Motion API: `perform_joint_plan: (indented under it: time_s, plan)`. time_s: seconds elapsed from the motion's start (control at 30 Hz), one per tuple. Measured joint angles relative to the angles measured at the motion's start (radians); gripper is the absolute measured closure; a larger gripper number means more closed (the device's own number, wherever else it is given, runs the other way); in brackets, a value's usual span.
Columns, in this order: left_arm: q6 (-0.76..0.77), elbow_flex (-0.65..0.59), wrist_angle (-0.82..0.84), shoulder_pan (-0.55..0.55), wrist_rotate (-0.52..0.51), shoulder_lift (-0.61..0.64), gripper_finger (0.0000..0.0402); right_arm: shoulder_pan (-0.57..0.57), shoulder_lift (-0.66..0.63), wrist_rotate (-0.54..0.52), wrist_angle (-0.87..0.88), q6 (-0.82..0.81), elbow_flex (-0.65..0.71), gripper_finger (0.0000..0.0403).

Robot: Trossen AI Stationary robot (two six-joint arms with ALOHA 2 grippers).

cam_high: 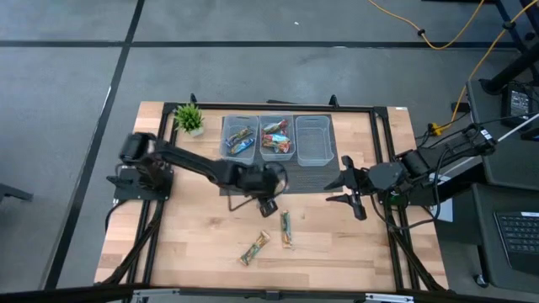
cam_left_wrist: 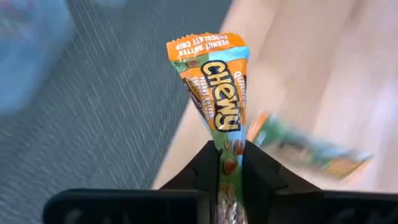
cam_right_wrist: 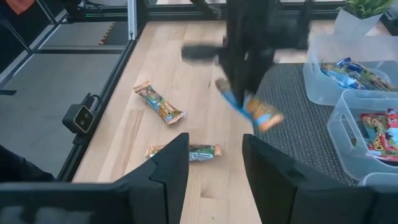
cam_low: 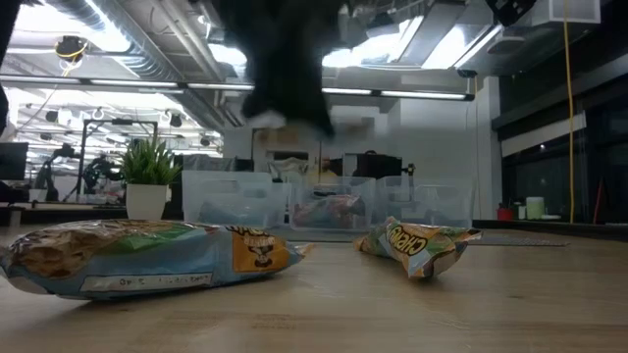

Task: Pick and place Granola Bars by type
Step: Put the yellow granola bar into the right transparent bin

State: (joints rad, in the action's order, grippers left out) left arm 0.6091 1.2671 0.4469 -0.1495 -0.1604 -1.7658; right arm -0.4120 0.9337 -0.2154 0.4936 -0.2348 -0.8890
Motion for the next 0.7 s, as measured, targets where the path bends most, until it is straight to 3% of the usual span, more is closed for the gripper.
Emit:
perform_joint_plan:
  time_s: [0.13, 0.3, 0.53, 0.7]
  plan:
    - [-0.033, 0.001, -0.014, 0.001, -0.132, 0.162, 0.0352, 0.013, 0.000, -0.001, 0.001, 0.000, 0.000, 0.0250]
    - [-0.111, 0.003, -0.065, 0.012, -0.269, 0.337, 0.0368, 0.034, 0.000, -0.001, 0.001, 0.004, 0.000, 0.0250]
    - [-0.152, 0.004, -0.088, 0.030, -0.297, 0.425, 0.0364, 0.078, 0.000, -0.001, -0.029, -0.017, 0.000, 0.0250]
    - [-0.183, 0.003, -0.141, 0.043, -0.283, 0.423, 0.0367, 0.150, 0.000, -0.002, -0.156, -0.010, 0.000, 0.0250]
